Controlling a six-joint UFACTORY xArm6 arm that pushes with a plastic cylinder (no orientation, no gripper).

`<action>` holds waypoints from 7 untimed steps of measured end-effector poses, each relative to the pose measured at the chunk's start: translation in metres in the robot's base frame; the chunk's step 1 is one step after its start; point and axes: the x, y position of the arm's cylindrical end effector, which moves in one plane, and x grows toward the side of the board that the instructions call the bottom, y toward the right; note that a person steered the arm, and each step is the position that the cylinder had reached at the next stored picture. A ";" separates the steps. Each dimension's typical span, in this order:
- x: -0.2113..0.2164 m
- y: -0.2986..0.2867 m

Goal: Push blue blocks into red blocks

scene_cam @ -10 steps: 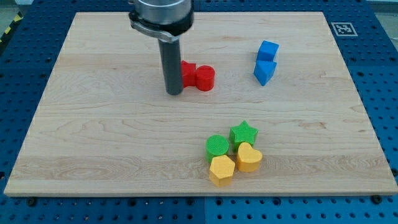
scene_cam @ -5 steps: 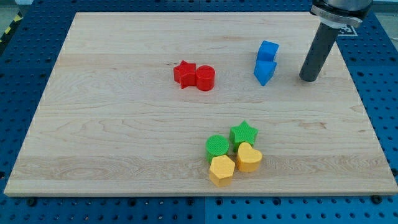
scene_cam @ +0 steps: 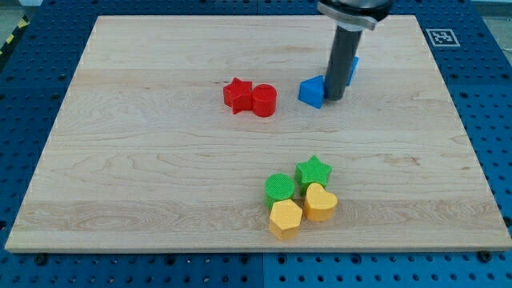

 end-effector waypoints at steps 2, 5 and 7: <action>0.000 -0.040; -0.050 -0.058; -0.094 0.007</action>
